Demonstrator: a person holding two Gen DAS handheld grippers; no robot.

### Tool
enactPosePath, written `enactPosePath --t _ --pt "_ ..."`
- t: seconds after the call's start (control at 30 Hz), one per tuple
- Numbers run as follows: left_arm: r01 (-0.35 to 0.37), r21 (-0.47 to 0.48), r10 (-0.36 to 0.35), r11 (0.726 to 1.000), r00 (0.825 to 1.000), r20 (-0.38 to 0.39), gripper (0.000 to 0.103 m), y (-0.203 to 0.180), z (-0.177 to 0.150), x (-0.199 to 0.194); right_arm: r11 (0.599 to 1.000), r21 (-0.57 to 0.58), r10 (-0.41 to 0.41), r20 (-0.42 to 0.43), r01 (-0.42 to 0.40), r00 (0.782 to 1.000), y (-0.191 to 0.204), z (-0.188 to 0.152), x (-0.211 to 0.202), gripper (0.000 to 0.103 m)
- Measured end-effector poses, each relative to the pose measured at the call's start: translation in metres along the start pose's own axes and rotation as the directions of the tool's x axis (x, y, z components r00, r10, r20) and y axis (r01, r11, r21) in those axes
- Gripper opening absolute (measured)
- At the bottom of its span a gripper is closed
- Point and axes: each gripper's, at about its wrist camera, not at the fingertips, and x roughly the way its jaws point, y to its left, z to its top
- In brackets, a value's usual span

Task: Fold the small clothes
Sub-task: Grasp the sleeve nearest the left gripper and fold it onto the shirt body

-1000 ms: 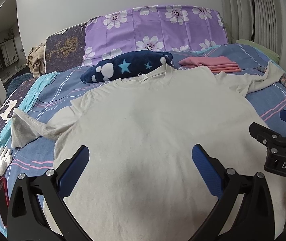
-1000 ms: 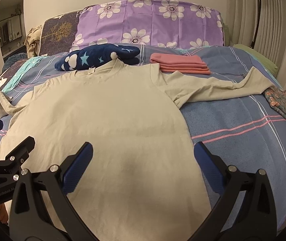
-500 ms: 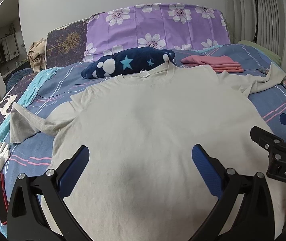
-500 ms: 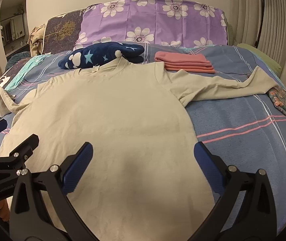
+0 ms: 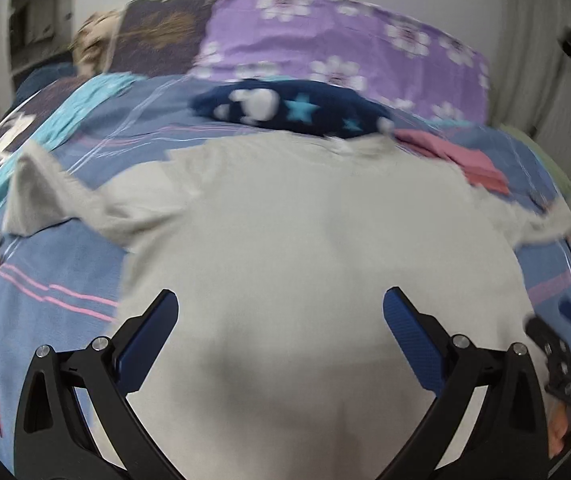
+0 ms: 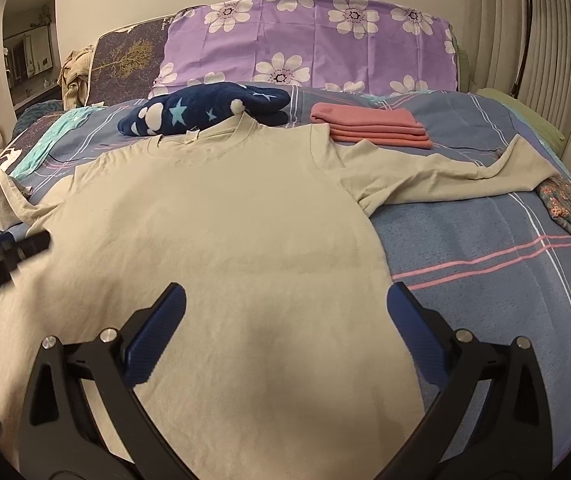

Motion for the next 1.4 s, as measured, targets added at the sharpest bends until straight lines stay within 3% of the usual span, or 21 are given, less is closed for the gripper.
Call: enactPosePath --t 0.1,0.17,0.3,0.37,0.4,0.43,0.5,0.53,0.6,0.67,0.77,0.87,0.97,1.03,1.07,1.1,1.13,1.2,1.23,1.33,1.4 --pt "-0.202 -0.115 0.205 0.973 0.979 0.017 0.102 0.057 0.037 0.005 1.000 -0.002 -0.001 -0.005 0.001 1.000 -0.001 0.002 0.002 0.101" --pt "-0.337 -0.204 0.348 0.919 0.937 0.018 0.102 0.099 0.067 0.010 1.000 -0.019 -0.007 -0.003 0.007 1.000 -0.001 0.004 0.002 0.101" --pt "-0.513 -0.293 0.523 0.807 0.851 -0.048 0.102 0.168 0.120 0.034 0.998 -0.066 -0.018 -0.006 0.017 1.000 0.002 0.010 0.002 0.101" --pt "-0.546 -0.293 0.543 0.785 0.834 -0.101 0.085 0.193 0.138 0.054 0.996 -0.087 -0.032 -0.002 0.031 0.999 0.003 0.014 0.002 0.101" --pt "-0.552 -0.295 0.537 0.780 0.832 -0.137 0.057 0.206 0.146 0.066 0.994 -0.096 -0.044 0.003 0.044 0.999 0.003 0.017 0.002 0.101" --pt "-0.538 -0.313 0.510 0.783 0.843 -0.173 0.035 0.218 0.151 0.077 0.993 -0.103 -0.052 0.008 0.053 0.999 0.003 0.019 0.002 0.101" --pt "-0.495 -0.360 0.448 0.791 0.869 -0.210 0.013 0.238 0.152 0.086 0.993 -0.104 -0.058 0.013 0.059 0.998 0.003 0.021 0.003 0.101" --pt "-0.477 -0.371 0.428 0.797 0.879 -0.212 0.008 0.240 0.153 0.088 0.993 -0.102 -0.058 0.012 0.059 0.998 0.002 0.022 0.004 0.101" --pt "-0.449 -0.353 0.416 0.820 0.893 -0.171 0.006 0.232 0.149 0.078 0.993 -0.100 -0.057 0.009 0.058 0.998 0.001 0.022 0.007 0.101" --pt "-0.386 -0.320 0.371 0.865 0.922 -0.109 0.005 0.203 0.148 0.066 0.993 -0.100 -0.058 0.003 0.058 0.998 0.001 0.022 0.011 0.101" --pt "-0.235 -0.231 0.245 0.944 0.969 0.013 0.005 0.149 0.151 0.041 0.995 -0.087 -0.059 -0.016 0.057 0.998 -0.001 0.022 0.017 0.101" --pt "-0.059 -0.050 0.066 0.997 0.986 0.153 0.005 0.073 0.151 0.012 0.997 -0.056 -0.046 -0.025 0.045 0.999 -0.008 0.021 0.017 0.101" --pt "0.073 0.193 -0.110 0.979 0.975 0.191 0.006 -0.008 0.133 -0.003 0.997 -0.045 -0.056 -0.021 0.055 0.998 -0.013 0.017 0.015 0.101" --pt "0.110 0.290 -0.162 0.951 0.973 0.162 0.013 -0.043 0.114 -0.001 0.997 -0.031 -0.069 -0.030 0.068 0.997 -0.021 0.013 0.014 0.101" --pt "0.122 0.335 -0.179 0.934 0.973 0.147 0.024 -0.057 0.102 0.003 0.997 -0.024 -0.075 -0.034 0.074 0.997 -0.024 0.011 0.014 0.101" --pt "0.123 0.363 -0.184 0.924 0.973 0.140 0.033 -0.064 0.093 0.007 0.996 -0.016 -0.085 -0.041 0.084 0.996 -0.030 0.009 0.014 0.101" --pt "0.106 0.387 -0.172 0.916 0.975 0.140 0.035 -0.069 0.083 0.010 0.996 -0.010 -0.093 -0.046 0.093 0.995 -0.035 0.008 0.014 0.101" --pt "0.042 0.410 -0.111 0.911 0.983 0.145 0.046 -0.062 0.072 0.019 0.994 0.001 -0.110 -0.058 0.111 0.992 -0.045 0.006 0.015 0.101" --pt "-0.016 0.402 -0.052 0.916 0.986 0.158 0.055 -0.052 0.070 0.025 0.993 0.005 -0.116 -0.062 0.117 0.991 -0.048 0.006 0.015 0.101" --pt "-0.191 0.319 0.134 0.928 0.972 0.191 0.060 -0.010 0.085 0.041 0.992 0.023 -0.125 -0.066 0.127 0.990 -0.058 0.008 0.017 0.101" --pt "-0.248 0.239 0.210 0.939 0.962 0.175 0.064 0.020 0.105 0.047 0.992 0.031 -0.118 -0.068 0.121 0.991 -0.059 0.010 0.019 0.101"
